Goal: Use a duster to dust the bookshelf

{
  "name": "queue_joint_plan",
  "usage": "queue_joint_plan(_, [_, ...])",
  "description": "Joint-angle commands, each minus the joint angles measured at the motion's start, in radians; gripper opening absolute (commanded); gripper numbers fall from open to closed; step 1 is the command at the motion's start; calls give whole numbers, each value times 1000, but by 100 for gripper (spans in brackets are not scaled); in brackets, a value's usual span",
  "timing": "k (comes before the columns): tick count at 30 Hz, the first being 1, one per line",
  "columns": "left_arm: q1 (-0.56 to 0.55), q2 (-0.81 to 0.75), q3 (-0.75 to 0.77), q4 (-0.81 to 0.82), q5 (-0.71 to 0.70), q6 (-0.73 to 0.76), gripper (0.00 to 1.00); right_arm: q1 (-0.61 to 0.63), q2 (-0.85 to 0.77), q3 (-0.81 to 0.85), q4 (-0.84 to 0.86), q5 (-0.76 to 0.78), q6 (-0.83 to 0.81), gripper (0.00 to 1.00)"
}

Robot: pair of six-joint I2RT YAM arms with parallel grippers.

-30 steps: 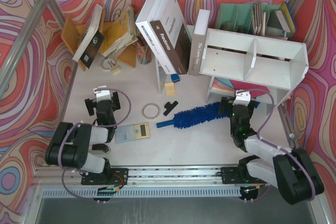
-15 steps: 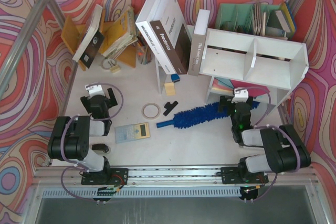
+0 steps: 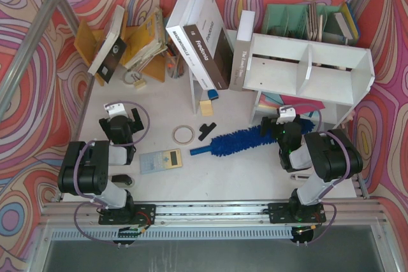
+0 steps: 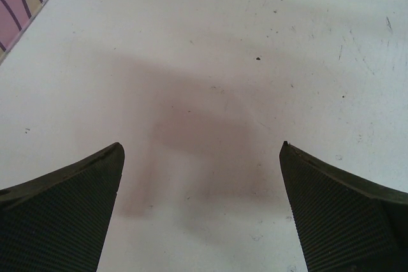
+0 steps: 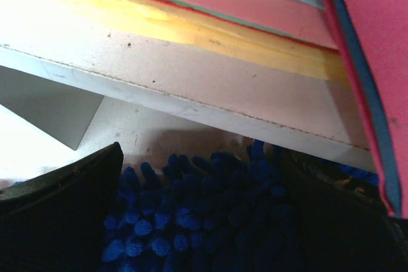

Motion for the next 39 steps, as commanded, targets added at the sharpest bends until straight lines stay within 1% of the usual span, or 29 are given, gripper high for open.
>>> queue_joint_plan(1, [5, -12, 9, -1, 12, -14, 98, -8, 10, 33, 97, -51, -24, 99])
queue_joint_plan(5, [4, -10, 18, -18, 34, -7, 98, -8, 10, 44, 78, -31, -19, 99])
queue_joint_plan(13, [5, -9, 18, -16, 35, -7, 98, -8, 16, 99, -22, 49, 14, 99])
queue_joint_plan(39, [5, -9, 18, -15, 35, -7, 98, -3, 17, 99, -21, 58, 12, 99])
